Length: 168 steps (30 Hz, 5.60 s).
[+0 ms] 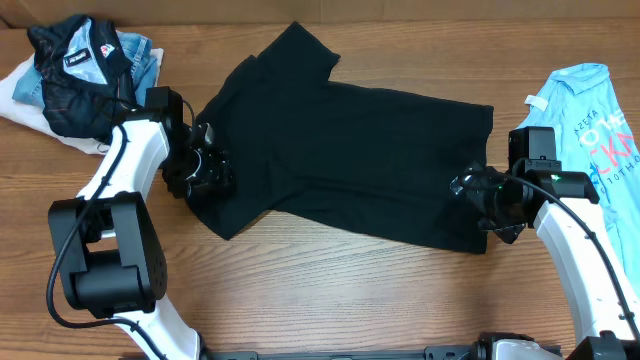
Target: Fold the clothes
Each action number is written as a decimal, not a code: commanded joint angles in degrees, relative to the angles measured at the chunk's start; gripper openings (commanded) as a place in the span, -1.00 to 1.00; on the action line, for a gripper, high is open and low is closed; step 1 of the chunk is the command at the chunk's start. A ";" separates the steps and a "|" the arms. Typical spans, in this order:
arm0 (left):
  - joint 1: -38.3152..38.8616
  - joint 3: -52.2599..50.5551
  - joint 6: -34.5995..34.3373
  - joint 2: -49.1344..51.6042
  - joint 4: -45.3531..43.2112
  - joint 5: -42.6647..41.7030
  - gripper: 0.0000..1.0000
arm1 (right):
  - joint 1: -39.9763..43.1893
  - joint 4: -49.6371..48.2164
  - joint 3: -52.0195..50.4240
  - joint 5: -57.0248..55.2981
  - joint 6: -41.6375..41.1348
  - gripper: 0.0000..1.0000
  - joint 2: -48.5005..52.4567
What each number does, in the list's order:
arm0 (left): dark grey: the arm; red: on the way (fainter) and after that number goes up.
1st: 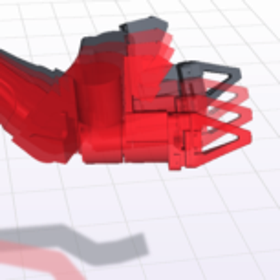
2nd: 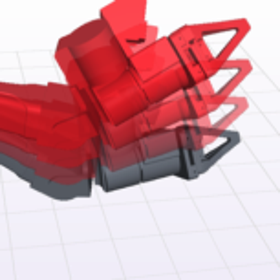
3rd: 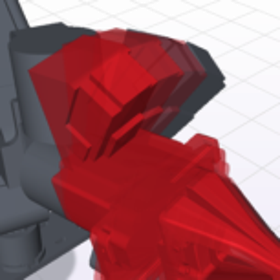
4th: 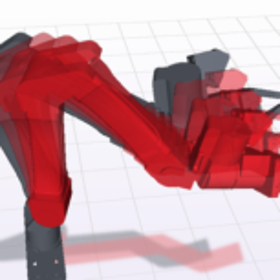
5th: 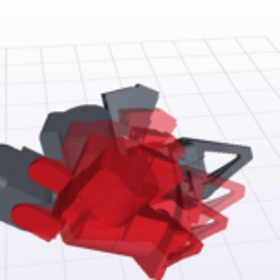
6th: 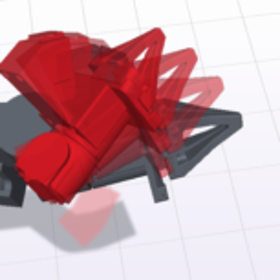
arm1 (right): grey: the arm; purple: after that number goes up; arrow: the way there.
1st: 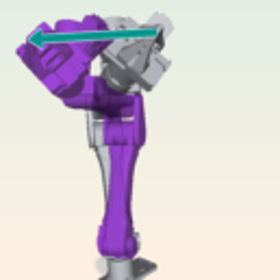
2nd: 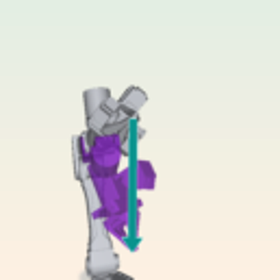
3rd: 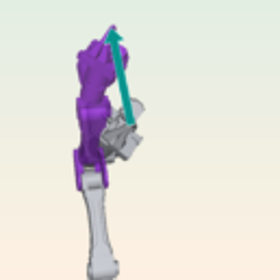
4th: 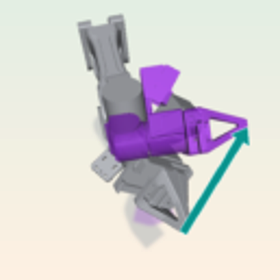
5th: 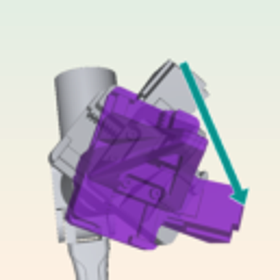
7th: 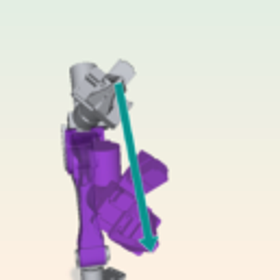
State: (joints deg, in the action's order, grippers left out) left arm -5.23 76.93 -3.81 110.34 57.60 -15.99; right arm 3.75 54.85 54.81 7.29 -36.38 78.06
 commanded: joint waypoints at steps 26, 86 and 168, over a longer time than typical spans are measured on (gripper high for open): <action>3.78 6.80 1.03 2.78 1.11 1.38 -0.92 | 0.11 -0.50 1.09 0.31 0.85 0.93 -0.59; 3.32 1.42 -3.45 2.80 -5.49 4.11 -0.82 | 0.02 -10.05 -5.42 4.68 -0.63 -0.79 23.65; 5.86 13.73 0.35 14.80 -5.64 5.66 -0.56 | -3.10 13.09 23.26 0.28 6.84 -0.07 24.28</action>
State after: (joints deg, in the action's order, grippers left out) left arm 0.73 88.66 -3.01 123.20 51.53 -11.73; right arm 0.97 68.45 79.07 8.51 -29.91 102.61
